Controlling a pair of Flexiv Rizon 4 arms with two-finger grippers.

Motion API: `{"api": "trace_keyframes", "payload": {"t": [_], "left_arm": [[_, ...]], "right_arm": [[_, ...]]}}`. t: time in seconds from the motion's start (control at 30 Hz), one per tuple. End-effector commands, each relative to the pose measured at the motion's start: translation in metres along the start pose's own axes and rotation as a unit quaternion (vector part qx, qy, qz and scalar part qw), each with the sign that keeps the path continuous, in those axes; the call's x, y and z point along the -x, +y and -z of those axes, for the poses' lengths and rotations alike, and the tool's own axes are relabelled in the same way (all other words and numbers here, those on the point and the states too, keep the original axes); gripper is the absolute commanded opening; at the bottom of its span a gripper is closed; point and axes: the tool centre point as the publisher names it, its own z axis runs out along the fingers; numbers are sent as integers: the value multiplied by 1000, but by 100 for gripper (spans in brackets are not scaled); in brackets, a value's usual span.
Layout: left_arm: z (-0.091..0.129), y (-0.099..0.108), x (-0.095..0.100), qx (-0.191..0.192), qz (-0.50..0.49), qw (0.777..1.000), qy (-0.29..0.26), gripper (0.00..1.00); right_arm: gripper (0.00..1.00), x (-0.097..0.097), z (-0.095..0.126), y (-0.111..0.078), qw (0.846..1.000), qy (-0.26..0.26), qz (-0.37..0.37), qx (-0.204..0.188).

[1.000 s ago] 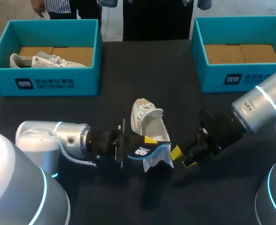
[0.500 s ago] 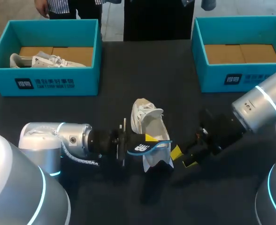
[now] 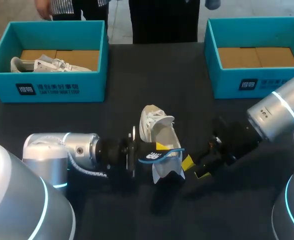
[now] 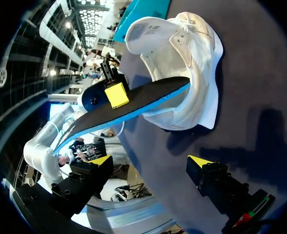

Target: Take the shoe out of the shoebox, open the shoe tongue, remove and reinsert the insole, then place the shoe into the shoebox

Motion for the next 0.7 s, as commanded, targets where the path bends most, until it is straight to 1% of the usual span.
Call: {"api": "trace_keyframes", "payload": {"t": [0.03, 0.47, 0.7], "left_arm": [[1, -1, -3, 10, 4, 1000, -7, 0], [2, 9, -2, 29, 15, 999, -19, 0], [2, 10, -3, 36, 5, 999, -16, 0]], "right_arm": [[100, 0, -1, 0, 1000, -1, 0, 1], [100, 0, -1, 0, 1000, -1, 0, 1], [100, 0, -1, 0, 1000, -1, 0, 1]]}}
